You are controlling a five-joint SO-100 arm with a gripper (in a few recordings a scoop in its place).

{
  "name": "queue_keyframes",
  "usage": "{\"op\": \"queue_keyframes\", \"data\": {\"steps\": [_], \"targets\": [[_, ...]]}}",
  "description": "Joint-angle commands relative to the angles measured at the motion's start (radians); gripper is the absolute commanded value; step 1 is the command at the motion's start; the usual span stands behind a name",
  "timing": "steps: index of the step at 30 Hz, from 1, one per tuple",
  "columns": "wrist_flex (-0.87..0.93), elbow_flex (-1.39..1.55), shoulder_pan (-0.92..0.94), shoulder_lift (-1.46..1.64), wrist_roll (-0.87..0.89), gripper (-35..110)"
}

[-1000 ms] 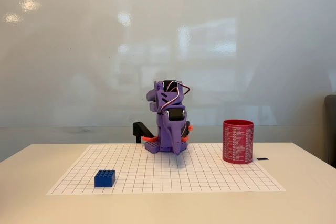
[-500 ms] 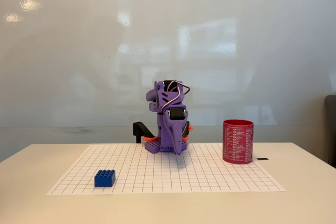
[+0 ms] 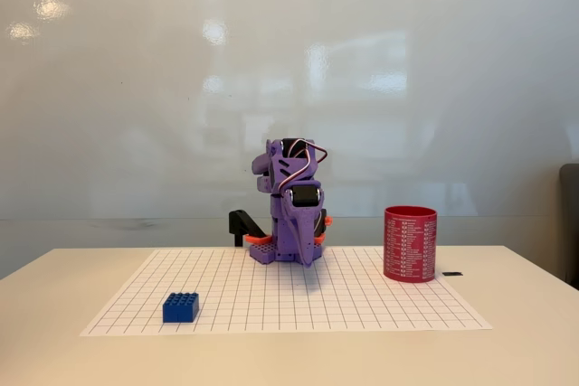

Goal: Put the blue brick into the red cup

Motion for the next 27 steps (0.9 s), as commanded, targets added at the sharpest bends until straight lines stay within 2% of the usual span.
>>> {"op": "queue_keyframes", "data": {"steps": [1, 10, 15, 22, 27], "targets": [[-0.005, -0.006, -0.015, 0.009, 0.012, 0], [-0.002, -0.025, -0.014, 0.009, 0.032, 0], [0.066, -0.302, 0.046, -0.089, -0.006, 0], [0.08, -0.614, 0.103, -0.46, -0.121, 0], [0.152, -0.75, 0.273, -0.561, -0.207, -1]]}}
